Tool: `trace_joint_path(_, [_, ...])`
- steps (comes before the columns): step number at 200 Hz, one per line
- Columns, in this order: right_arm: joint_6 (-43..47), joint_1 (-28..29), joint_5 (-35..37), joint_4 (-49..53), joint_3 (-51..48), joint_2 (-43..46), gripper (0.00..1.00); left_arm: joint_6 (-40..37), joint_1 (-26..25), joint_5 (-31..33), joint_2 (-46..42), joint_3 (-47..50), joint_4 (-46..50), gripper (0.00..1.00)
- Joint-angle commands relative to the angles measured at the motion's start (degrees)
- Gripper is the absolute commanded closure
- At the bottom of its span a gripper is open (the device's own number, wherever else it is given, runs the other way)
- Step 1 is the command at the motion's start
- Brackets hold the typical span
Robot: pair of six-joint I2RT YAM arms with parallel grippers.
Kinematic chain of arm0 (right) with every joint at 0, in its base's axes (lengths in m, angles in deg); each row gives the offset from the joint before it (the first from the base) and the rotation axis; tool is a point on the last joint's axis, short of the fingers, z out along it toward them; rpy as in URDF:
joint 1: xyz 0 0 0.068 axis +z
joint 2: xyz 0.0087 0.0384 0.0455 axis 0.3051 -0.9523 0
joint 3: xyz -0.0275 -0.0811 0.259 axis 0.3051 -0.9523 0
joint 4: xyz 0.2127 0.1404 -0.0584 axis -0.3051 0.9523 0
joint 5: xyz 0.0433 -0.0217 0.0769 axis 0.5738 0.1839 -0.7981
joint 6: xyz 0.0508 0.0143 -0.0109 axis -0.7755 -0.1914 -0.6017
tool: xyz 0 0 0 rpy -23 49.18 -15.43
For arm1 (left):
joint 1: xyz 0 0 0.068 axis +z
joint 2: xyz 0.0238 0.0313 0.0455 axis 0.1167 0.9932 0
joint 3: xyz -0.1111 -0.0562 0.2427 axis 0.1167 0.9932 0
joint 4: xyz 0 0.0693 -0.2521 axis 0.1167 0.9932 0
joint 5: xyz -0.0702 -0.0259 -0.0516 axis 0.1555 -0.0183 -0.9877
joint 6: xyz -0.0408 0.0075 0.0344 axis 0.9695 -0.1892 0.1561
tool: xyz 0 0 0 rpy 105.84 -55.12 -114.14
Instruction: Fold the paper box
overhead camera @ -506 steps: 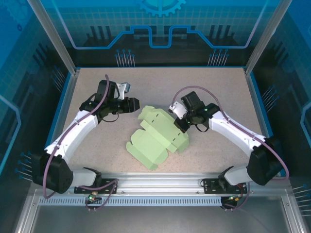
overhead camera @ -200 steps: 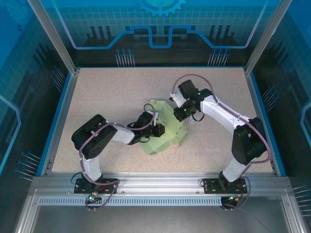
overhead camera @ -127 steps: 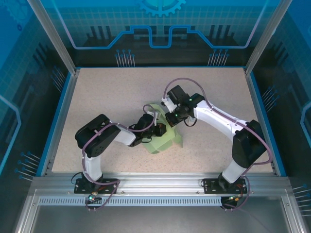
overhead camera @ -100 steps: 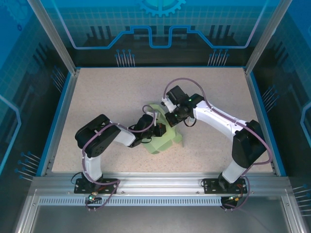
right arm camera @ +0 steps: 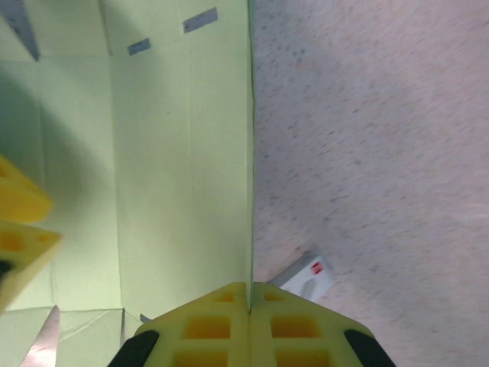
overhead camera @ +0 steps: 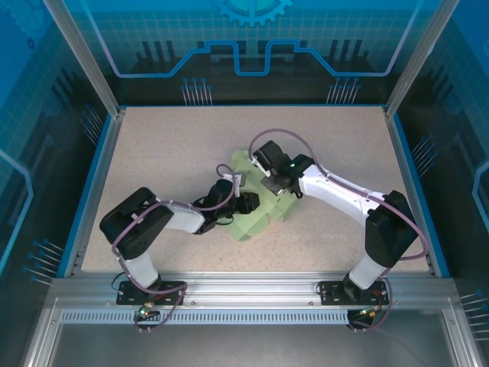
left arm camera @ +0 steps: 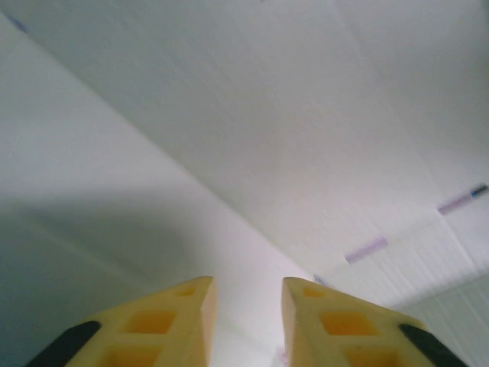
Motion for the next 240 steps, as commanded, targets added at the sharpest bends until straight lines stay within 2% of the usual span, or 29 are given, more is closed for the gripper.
trace_joint_path(1, [7.48,1.84,11.85,-8.21,-3.52,1.6,1.0,-2.58,1.83,0.4,-6.45,1.31,5.34,0.63])
trace_joint_path(27, [13.24,3.4,17.76,-16.4,-7.81,1.4,1.0,-4.16,5.39,0.52,-13.1,2.01,14.52,0.57])
trace_joint_path(73, [23.75,4.47,23.22,-30.42,-13.86,-0.88,1.0,-6.99,14.2,0.19,-23.06,1.46,30.3,0.48])
trace_joint_path(91, [26.87,4.6,24.61,-34.34,-15.23,-2.52,1.0,-8.22,16.19,-1.11,-24.63,0.73,32.29,0.44])
trace_joint_path(126, [30.17,4.52,25.61,-37.87,-16.31,-6.07,1.0,-9.88,16.47,-4.56,-23.37,-0.09,30.54,0.38])
trace_joint_path(153, [27.55,3.78,22.22,-35.29,-16.05,-5.04,1.0,-10.76,16.37,-8.14,-21.48,-0.35,26.97,0.37])
trace_joint_path(178, [23.6,2.45,15.14,-29.2,-14.73,-1.71,1.0,-13.61,15.44,-9.8,-18.9,-1.17,24.06,0.37])
trace_joint_path(213, [18.94,-1.03,5.3,-21.43,-12.39,2.15,1.0,-18.28,13.78,-9.7,-12.64,-4.87,22.12,0.36])
trace_joint_path(240, [17.36,-3.2,1.2,-18.29,-11.06,3.36,1.0,-21.85,11.99,-9.02,-7.97,-8.73,22.16,0.36])
